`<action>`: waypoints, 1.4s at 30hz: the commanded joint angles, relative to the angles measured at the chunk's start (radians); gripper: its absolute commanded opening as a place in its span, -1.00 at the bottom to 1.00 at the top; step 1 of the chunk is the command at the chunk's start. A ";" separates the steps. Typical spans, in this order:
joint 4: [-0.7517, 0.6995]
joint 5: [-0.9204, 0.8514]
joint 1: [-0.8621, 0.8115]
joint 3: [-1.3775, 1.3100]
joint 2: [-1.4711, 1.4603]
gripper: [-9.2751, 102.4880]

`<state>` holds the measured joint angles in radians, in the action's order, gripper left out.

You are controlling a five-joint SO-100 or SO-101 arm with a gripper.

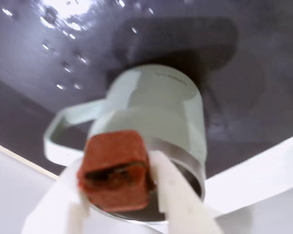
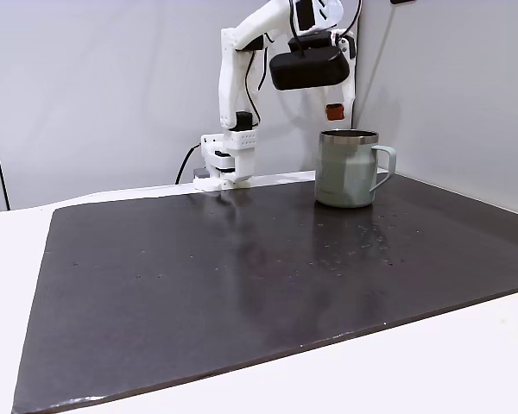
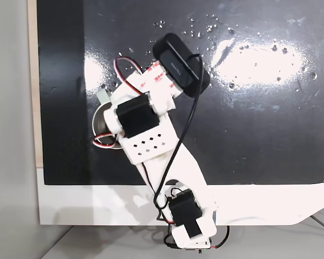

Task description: Grasp a cube and put it in the cup.

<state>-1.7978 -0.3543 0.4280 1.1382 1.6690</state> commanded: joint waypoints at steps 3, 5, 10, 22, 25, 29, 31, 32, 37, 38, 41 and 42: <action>-0.002 0.003 0.081 0.092 0.094 -0.83; -0.002 0.002 0.103 0.115 0.104 -0.83; 0.000 0.011 0.140 0.124 0.094 -0.83; 0.002 0.034 0.189 0.140 0.097 -0.59; 0.003 0.060 0.206 0.160 0.123 -0.44; 0.003 0.095 0.239 0.175 0.133 -0.41; 0.003 0.109 0.245 0.179 0.138 -0.41; 0.003 0.115 0.247 0.179 0.140 -0.41; 0.002 0.127 0.258 0.183 0.155 -0.41; 0.002 0.127 0.261 0.186 0.155 -0.41; 0.000 0.129 0.268 0.193 0.158 -0.41; 0.000 0.129 0.270 0.196 0.160 -0.41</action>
<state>-1.7948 -0.2332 0.6964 1.3346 1.7533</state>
